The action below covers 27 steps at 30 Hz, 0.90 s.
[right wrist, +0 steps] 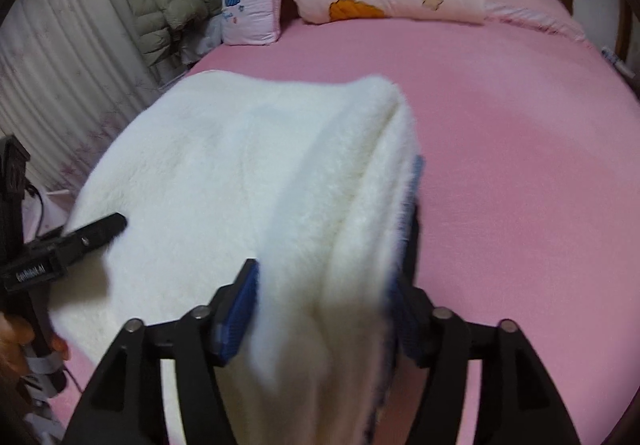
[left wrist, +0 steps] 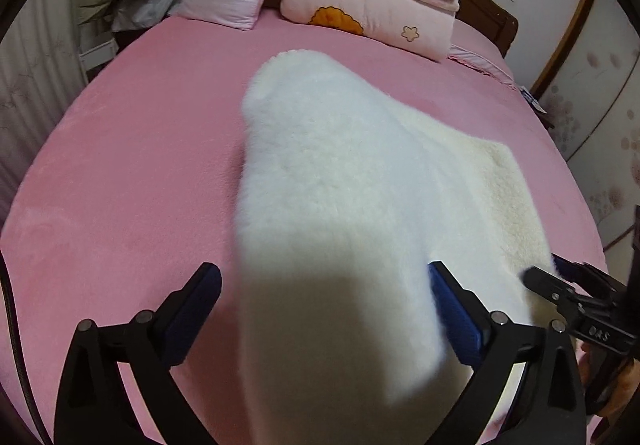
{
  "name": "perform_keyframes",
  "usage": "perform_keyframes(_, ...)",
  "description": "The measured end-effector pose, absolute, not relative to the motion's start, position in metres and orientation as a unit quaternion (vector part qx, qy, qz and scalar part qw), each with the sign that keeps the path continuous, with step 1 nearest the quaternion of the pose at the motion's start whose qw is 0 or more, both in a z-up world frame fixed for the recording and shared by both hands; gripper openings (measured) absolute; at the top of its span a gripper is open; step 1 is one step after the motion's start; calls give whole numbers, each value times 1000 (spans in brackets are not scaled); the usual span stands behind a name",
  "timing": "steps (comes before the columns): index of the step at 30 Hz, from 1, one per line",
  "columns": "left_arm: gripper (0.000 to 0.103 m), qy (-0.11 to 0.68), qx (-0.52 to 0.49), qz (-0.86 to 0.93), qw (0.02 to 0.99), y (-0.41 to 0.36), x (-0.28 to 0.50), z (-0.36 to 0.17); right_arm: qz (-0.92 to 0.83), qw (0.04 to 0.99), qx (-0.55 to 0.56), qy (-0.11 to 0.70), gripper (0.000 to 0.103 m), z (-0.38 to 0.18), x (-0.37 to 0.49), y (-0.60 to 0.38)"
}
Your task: Fold large clothes
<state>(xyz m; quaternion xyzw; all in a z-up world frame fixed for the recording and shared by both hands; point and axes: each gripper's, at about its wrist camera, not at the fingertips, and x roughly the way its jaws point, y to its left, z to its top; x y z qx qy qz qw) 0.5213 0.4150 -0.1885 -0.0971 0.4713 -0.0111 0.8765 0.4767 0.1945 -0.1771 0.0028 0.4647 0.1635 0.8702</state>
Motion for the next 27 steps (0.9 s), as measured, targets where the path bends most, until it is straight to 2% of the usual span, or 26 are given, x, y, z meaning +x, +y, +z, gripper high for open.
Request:
perform_keyframes(4, 100, 466, -78, 8, 881, 397, 483, -156, 145, 869, -12, 473, 66, -157, 441, 174)
perform_keyframes(8, 100, 464, -103, -4, 880, 369, 420, -115, 149, 856, 26, 495, 66, -130, 382, 133)
perform_keyframes(18, 100, 477, -133, 12, 869, 255, 243, -7, 208, 840, 123, 485, 66, -19, 212, 34)
perform_keyframes(27, 100, 449, -139, 11, 882, 151, 124, 43, 230, 849, 106, 463, 66, 39, 87, -45)
